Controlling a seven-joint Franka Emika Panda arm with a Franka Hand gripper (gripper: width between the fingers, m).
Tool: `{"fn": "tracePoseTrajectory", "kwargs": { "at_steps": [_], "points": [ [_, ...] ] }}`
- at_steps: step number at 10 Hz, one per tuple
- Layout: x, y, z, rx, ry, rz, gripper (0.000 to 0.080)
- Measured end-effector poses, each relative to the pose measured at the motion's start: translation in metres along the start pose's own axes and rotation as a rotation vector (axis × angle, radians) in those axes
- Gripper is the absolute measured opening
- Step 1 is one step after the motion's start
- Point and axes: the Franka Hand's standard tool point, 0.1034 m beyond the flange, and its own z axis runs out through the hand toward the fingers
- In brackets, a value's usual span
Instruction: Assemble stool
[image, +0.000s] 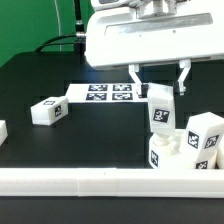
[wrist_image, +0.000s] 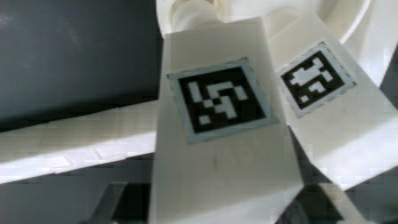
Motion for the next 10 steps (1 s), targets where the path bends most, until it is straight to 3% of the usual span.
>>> {"fn": "tracePoseTrajectory", "kwargs": {
  "at_steps": [5,10],
  "points": [
    [-0.0077,-0.0004,0.0080,-0.004,0.002,-0.007,0.0327],
    [-0.0107,-0.0003,0.0081,-0.006,0.096,-0.021,0.0327]
  ]
}}
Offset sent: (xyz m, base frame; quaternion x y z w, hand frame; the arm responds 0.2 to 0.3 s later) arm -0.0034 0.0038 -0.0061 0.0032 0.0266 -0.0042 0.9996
